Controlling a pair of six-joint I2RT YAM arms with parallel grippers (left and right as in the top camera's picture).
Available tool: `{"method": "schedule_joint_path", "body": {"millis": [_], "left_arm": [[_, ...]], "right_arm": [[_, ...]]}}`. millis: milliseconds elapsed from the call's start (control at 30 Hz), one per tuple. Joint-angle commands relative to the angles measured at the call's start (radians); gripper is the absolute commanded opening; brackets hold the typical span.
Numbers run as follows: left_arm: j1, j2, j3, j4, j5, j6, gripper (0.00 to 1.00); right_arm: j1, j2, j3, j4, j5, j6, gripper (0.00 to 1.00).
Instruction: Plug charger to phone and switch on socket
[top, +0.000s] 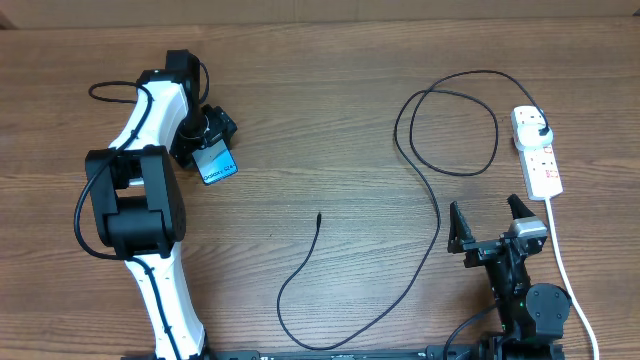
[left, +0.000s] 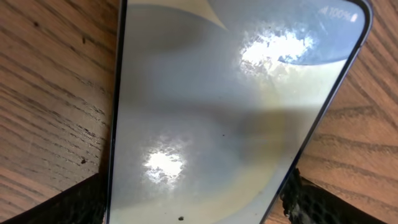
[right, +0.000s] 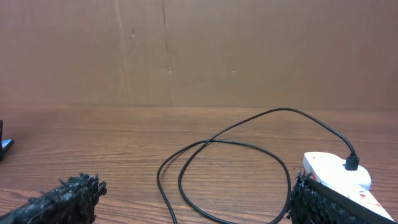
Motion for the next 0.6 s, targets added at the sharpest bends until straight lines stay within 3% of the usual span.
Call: {"method": "schedule_joint_path", "body": {"millis": [0, 167, 333, 433, 567], "left_arm": [[0.002, 0.090, -0.046, 0.032, 0.055, 0.030, 0.86], [0.002, 0.090, -0.046, 0.029, 0.055, 0.030, 0.81], [0.002, 0.090, -0.046, 0.024, 0.055, 0.030, 0.89], [0.002, 0.090, -0.046, 0.016, 0.055, 0.030, 0.99], [0.002, 0.090, -0.046, 0.009, 0.052, 0.029, 1.00]], "right_arm": [[0.005, -0.010, -0.010, 0.006, 0.007, 0.004, 1.00], [0.005, -0.010, -0.010, 0.006, 0.007, 0.004, 1.00], [0.005, -0.010, -0.011, 0.006, 0.007, 0.004, 1.00], [0.005, -0.010, -0.010, 0.006, 0.007, 0.004, 1.00], [0.005, -0.010, -0.010, 0.006, 0.007, 0.004, 1.00]]}}
